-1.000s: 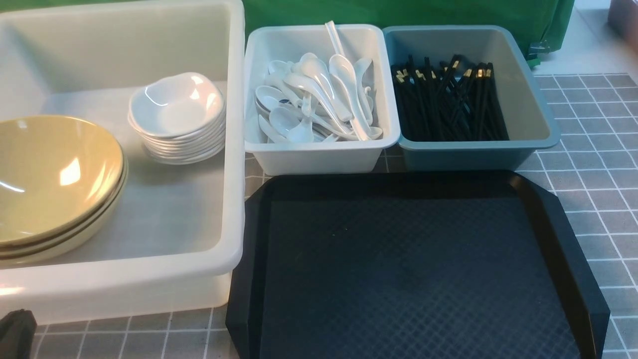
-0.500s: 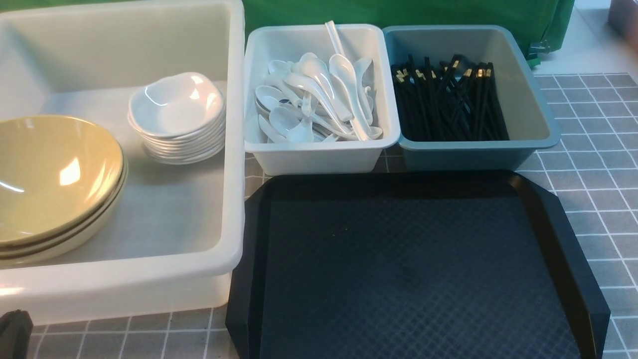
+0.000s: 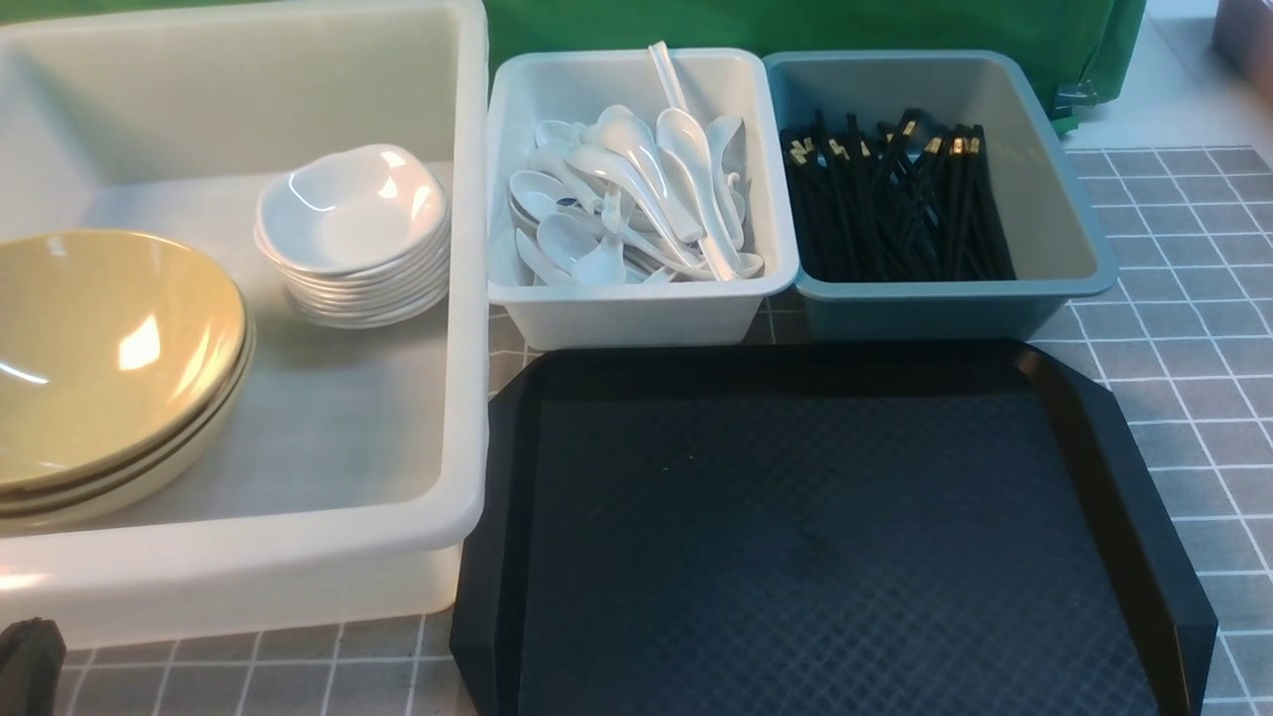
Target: On grey table put chopsticks spoon bowls plates into blue grey white boxes.
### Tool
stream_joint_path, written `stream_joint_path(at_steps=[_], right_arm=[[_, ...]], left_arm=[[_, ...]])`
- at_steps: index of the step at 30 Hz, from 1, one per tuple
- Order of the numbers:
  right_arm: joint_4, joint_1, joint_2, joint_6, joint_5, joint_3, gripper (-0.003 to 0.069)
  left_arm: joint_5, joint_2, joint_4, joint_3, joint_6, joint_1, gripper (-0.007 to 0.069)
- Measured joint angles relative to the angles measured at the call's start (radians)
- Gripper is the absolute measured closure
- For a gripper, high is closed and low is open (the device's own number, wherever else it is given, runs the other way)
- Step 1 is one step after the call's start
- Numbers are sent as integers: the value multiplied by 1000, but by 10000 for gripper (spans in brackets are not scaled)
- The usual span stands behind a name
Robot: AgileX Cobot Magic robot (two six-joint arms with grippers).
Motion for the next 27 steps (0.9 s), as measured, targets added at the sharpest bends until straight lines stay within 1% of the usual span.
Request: stream_joint_path(at_steps=[27], right_arm=[[0, 0, 0, 1, 0, 0, 550]], left_arm=[[0, 0, 0, 0, 5, 0, 633]])
